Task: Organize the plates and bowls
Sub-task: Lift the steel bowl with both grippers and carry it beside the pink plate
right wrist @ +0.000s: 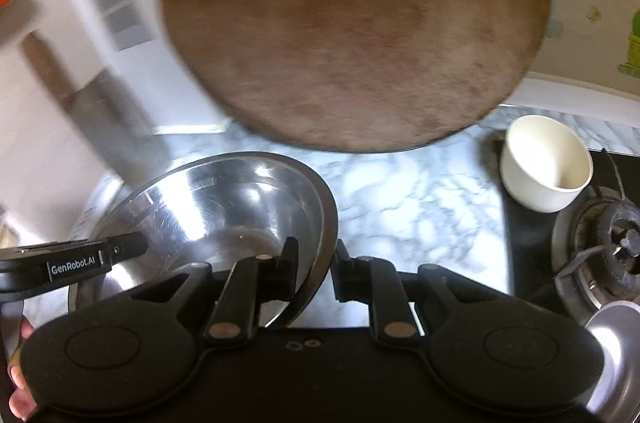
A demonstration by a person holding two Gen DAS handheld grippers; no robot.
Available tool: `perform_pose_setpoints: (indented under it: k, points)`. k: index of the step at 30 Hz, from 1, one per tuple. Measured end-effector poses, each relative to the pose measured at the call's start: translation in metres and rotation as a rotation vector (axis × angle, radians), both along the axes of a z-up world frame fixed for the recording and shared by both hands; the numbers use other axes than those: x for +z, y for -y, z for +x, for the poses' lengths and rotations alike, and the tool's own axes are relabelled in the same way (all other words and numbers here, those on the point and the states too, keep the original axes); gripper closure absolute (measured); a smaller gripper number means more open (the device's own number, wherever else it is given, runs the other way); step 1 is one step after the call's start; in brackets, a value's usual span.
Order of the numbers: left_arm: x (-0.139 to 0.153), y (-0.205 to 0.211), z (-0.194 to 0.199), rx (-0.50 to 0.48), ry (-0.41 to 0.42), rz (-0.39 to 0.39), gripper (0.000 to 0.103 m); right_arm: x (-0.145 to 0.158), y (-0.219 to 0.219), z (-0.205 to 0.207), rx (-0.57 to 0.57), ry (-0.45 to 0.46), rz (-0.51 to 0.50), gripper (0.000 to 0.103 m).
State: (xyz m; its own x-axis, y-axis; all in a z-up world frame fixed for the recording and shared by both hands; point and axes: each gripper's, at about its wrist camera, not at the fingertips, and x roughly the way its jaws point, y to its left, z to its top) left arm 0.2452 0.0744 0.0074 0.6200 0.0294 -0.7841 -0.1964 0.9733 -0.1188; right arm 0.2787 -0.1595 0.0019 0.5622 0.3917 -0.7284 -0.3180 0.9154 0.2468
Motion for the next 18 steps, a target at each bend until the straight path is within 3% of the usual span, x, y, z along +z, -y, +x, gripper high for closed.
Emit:
perform_pose_setpoints:
  k: [9, 18]
  points:
    - [0.009, -0.043, -0.082, 0.056, 0.028, 0.028, 0.086, 0.013, -0.042, -0.067, 0.107, 0.014, 0.029, 0.085]
    - [-0.025, -0.067, -0.131, 0.098, 0.001, 0.016, 0.086, -0.020, -0.075, -0.117, 0.167, -0.002, -0.001, 0.084]
